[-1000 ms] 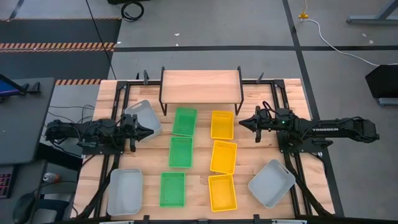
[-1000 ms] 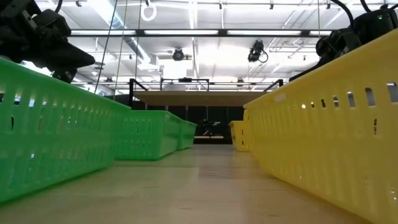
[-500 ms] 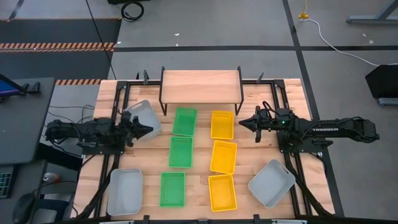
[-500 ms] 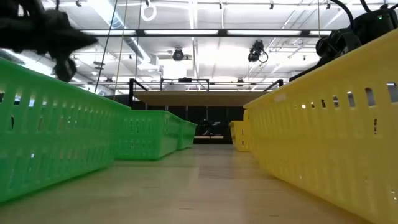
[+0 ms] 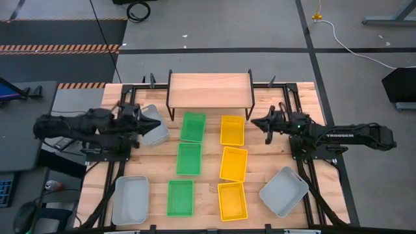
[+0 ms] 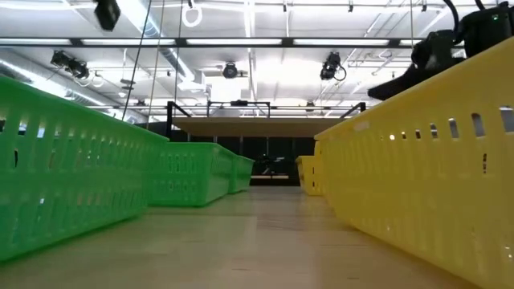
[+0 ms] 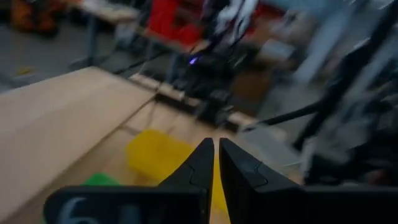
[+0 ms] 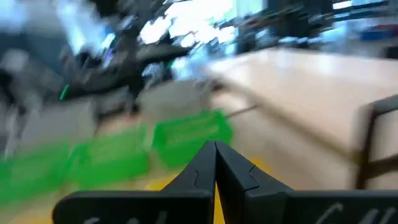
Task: Stack baskets on shelf by color
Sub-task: Put the top gray bin on the shelf
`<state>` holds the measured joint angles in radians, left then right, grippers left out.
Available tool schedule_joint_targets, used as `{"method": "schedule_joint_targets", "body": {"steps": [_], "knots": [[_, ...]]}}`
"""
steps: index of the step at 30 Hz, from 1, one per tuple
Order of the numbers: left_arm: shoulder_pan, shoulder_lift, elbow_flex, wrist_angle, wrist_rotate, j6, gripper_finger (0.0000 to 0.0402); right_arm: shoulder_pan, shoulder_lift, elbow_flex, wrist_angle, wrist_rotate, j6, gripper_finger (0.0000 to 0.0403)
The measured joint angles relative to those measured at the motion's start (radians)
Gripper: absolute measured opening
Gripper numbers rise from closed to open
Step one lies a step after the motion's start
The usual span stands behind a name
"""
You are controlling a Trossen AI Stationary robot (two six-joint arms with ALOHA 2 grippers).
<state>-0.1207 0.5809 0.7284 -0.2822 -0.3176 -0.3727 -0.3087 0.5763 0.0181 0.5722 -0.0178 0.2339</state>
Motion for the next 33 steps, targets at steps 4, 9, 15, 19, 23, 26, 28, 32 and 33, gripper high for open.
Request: {"method": "schedule_joint_targets", "body": {"steps": [4,9,15,19,23,26,28,32,33], "knots": [[0.0,0.202,0.235,-0.203,-0.09,0.004,0.0028,-0.026,0.001,0.107,-0.026,-0.09,-0.044,0.0012],[0.0,0.355,0.483,-0.289,-0.107,0.037,0.0034,-0.04,0.027,0.368,-0.25,-0.246,-0.214,0.0012],[-0.001,0.424,0.653,-0.283,-0.06,0.178,0.0034,-0.056,0.162,0.776,-0.793,-0.243,-0.205,0.0012],[0.0,0.436,0.7,-0.243,-0.06,0.175,0.0029,-0.056,0.256,0.978,-0.865,-0.245,-0.104,0.0012],[-0.001,0.434,0.702,-0.145,-0.06,0.175,0.0028,-0.055,0.309,1.1,-0.708,-0.245,0.133,0.0012],[0.0,0.434,0.702,-0.104,-0.06,0.183,0.0032,-0.055,0.324,1.153,-0.594,-0.245,0.277,0.0012],[0.007,0.434,0.702,-0.082,-0.069,0.207,0.0034,-0.055,0.332,1.172,-0.505,-0.246,0.294,0.0012],[0.019,0.433,0.702,-0.158,-0.088,0.223,0.004,-0.055,0.335,1.177,-0.329,-0.218,0.238,0.0012],[0.02,0.432,0.702,-0.224,-0.104,0.209,0.0043,-0.055,0.334,1.177,-0.321,-0.205,0.231,0.0012]]}}
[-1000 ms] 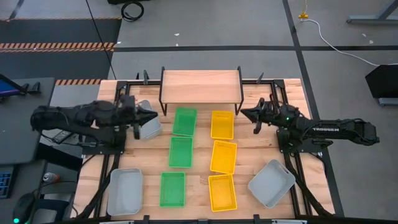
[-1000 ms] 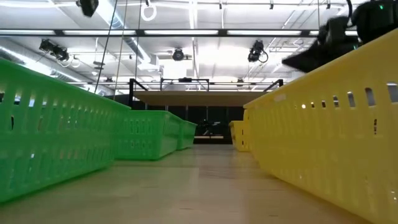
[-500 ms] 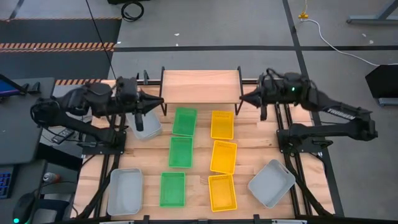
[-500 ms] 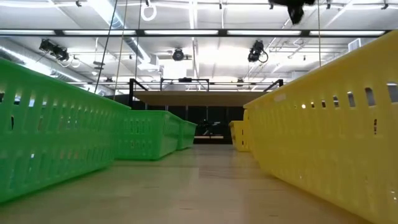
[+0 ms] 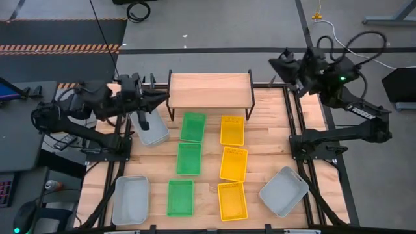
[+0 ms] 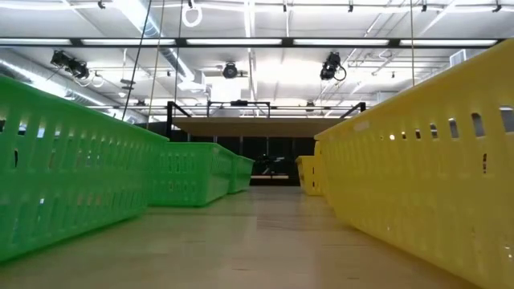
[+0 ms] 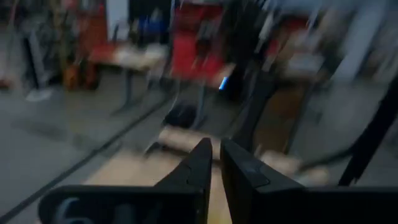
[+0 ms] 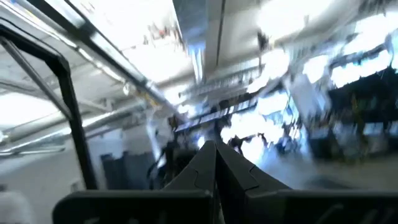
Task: Stack baskets on shelf by color
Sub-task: Put the top gray bin on the shelf
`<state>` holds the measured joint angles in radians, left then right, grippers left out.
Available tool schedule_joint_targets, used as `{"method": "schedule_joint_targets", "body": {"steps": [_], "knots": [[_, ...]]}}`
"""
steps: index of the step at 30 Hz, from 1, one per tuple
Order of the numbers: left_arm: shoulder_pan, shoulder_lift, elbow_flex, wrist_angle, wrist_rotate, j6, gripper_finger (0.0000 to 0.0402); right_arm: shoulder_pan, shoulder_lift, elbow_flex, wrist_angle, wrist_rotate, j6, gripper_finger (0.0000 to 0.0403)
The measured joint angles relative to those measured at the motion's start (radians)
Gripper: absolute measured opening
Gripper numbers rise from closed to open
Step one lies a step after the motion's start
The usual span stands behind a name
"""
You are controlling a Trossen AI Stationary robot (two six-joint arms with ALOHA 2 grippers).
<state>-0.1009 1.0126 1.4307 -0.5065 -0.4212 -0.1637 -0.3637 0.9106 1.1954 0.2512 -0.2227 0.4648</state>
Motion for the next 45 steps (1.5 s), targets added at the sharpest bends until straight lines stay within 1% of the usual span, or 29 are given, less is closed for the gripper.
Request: {"method": "schedule_joint_targets", "body": {"steps": [2,4,7,9,12,14,16,19,20,23,27,30,35,39,45], "knots": [[0.0,0.0,0.0,-0.171,-0.022,-0.077,0.0052,0.0,-0.001,0.0,-0.032,0.013,-0.002,0.0012],[0.009,0.004,0.0,-0.359,-0.022,-0.204,0.0066,0.0,0.003,0.0,-0.115,0.015,-0.004,0.0012],[0.016,0.034,0.0,-0.613,0.036,-0.368,0.0097,0.0,0.023,0.0,-0.283,0.015,0.011,0.0012],[0.016,0.059,-0.002,-0.77,0.072,-0.424,0.0122,0.0,0.046,-0.002,-0.395,0.015,0.042,0.0012],[0.015,0.092,-0.003,-0.964,0.086,-0.47,0.0166,0.001,0.08,-0.002,-0.48,0.011,0.099,0.0012],[0.018,0.111,-0.02,-1.019,0.09,-0.48,0.0195,0.002,0.109,-0.002,-0.513,-0.001,0.105,0.0013],[0.024,0.121,-0.059,-1.028,0.127,-0.481,0.0221,0.002,0.141,-0.002,-0.548,-0.017,0.103,0.0018],[0.044,0.119,-0.153,-0.979,0.232,-0.499,0.0251,-0.003,0.18,-0.002,-0.602,-0.043,0.113,0.0026],[0.049,0.119,-0.191,-0.96,0.266,-0.505,0.0257,-0.005,0.19,-0.002,-0.621,-0.067,0.12,0.0028],[0.055,0.118,-0.311,-0.885,0.359,-0.506,0.0269,-0.018,0.207,-0.002,-0.667,-0.166,0.118,0.0033],[0.055,0.118,-0.443,-0.769,0.444,-0.506,0.0271,-0.029,0.192,-0.002,-0.685,-0.233,0.111,0.0035],[0.055,0.118,-0.498,-0.721,0.445,-0.519,0.0269,-0.04,0.17,-0.002,-0.701,-0.25,0.109,0.0034],[0.055,0.118,-0.509,-0.725,0.372,-0.537,0.027,-0.057,0.138,-0.002,-0.743,-0.25,0.084,0.0032],[0.055,0.121,-0.523,-0.696,0.318,-0.504,0.027,-0.073,0.133,-0.002,-0.746,-0.242,0.082,0.0032],[0.086,0.127,-0.654,-0.632,0.311,-0.485,0.027,-0.083,0.136,-0.002,-0.749,-0.239,0.09,0.0032]]}}
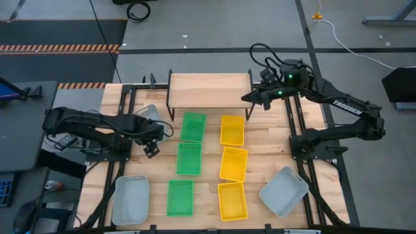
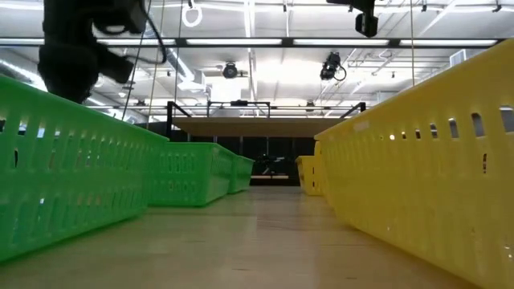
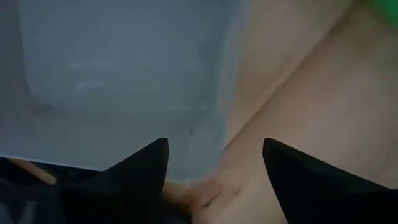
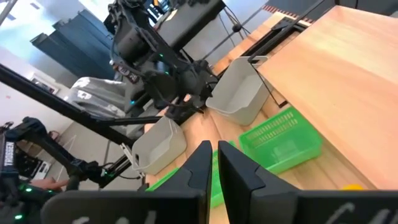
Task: Stack baskets on shelf by color
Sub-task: Put the top gray bin on the shelf
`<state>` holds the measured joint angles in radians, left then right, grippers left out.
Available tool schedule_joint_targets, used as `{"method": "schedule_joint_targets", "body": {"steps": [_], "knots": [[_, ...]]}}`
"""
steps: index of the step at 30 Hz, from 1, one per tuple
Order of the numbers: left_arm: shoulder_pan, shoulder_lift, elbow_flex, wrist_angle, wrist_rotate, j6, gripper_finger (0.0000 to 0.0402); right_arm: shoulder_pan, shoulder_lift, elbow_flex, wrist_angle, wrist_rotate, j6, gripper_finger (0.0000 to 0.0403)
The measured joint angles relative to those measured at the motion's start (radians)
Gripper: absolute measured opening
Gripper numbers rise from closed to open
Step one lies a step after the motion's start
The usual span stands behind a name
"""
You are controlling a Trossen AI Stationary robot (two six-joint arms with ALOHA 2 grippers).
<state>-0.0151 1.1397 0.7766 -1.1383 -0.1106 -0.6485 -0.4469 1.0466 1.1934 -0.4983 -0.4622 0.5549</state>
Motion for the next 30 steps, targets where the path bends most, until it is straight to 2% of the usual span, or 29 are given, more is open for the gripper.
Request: {"method": "schedule_joint_targets", "body": {"steps": [4,7,9,13,14,18,22,25,30], "knots": [[0.025,0.0,-0.091,0.047,0.007,-0.014,0.0259,0.0,0.0,0.0,-0.006,0.0,0.0,0.0032],[0.03,0.0,-0.11,0.057,0.025,-0.016,0.0221,-0.001,0.0,0.0,-0.017,0.002,0.0,0.0032],[0.026,-0.002,-0.11,0.065,0.026,-0.012,0.0172,-0.001,0.0,0.0,-0.02,0.017,0.0,0.0032],[0.023,-0.002,-0.11,0.067,0.051,0.027,0.0035,-0.002,0.0,0.0,-0.026,0.049,0.0,0.0032],[0.023,-0.002,-0.109,0.07,0.06,0.027,0.002,-0.002,0.0,0.0,-0.029,0.05,0.002,0.0032],[0.021,-0.002,-0.046,-0.014,0.081,0.028,0.0008,-0.002,0.0,0.0,-0.041,0.05,0.003,0.0031],[0.015,-0.007,0.121,-0.14,0.046,0.034,0.0006,-0.002,0.0,0.0,-0.042,0.05,0.003,0.0032],[0.016,-0.009,0.281,-0.245,-0.027,0.059,0.0005,-0.002,0.0,0.0,-0.043,0.064,0.001,0.0031],[0.019,-0.009,0.533,-0.387,-0.238,0.145,0.0005,-0.002,0.0,0.0,-0.043,0.077,-0.006,0.003]]}}
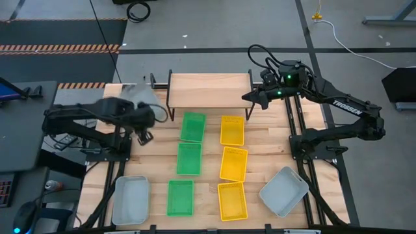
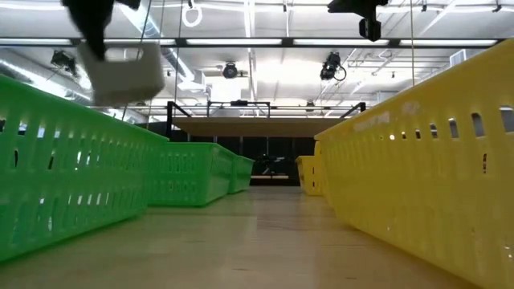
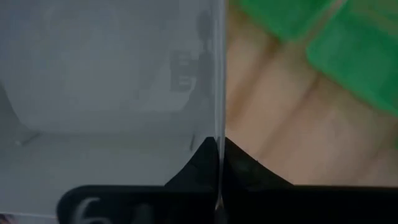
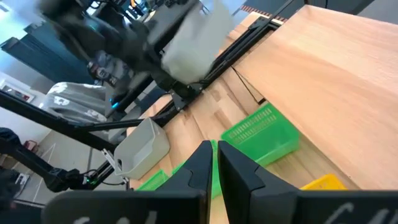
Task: Stack baskets on shelf by color
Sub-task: Put the top gray bin on the shelf
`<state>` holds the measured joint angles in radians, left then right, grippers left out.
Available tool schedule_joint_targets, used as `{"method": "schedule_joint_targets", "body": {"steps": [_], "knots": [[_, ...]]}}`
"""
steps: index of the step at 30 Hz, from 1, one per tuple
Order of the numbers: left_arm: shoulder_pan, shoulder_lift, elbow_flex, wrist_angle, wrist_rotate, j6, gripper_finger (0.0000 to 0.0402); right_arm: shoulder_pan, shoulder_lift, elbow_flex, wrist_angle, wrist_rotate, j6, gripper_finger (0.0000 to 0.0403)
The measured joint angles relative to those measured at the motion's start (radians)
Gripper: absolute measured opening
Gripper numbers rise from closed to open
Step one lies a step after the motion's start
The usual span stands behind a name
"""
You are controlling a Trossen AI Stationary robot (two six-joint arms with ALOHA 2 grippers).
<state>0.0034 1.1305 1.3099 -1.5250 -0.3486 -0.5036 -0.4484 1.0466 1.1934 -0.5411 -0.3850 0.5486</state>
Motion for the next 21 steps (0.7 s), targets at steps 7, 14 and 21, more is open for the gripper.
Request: {"method": "schedule_joint_targets", "body": {"steps": [7,14,21], "knots": [[0.076,0.0,0.161,0.084,-0.122,0.38,0.0004,0.0,0.0,0.0,0.0,0.03,-0.004,0.003],[0.238,0.061,0.159,0.328,0.073,0.697,0.0004,0.0,0.0,0.0,0.001,0.074,0.023,0.003],[0.333,0.223,0.175,0.34,0.192,0.859,0.0009,0.0,0.0,0.0,0.0,0.063,0.09,0.003]]}}
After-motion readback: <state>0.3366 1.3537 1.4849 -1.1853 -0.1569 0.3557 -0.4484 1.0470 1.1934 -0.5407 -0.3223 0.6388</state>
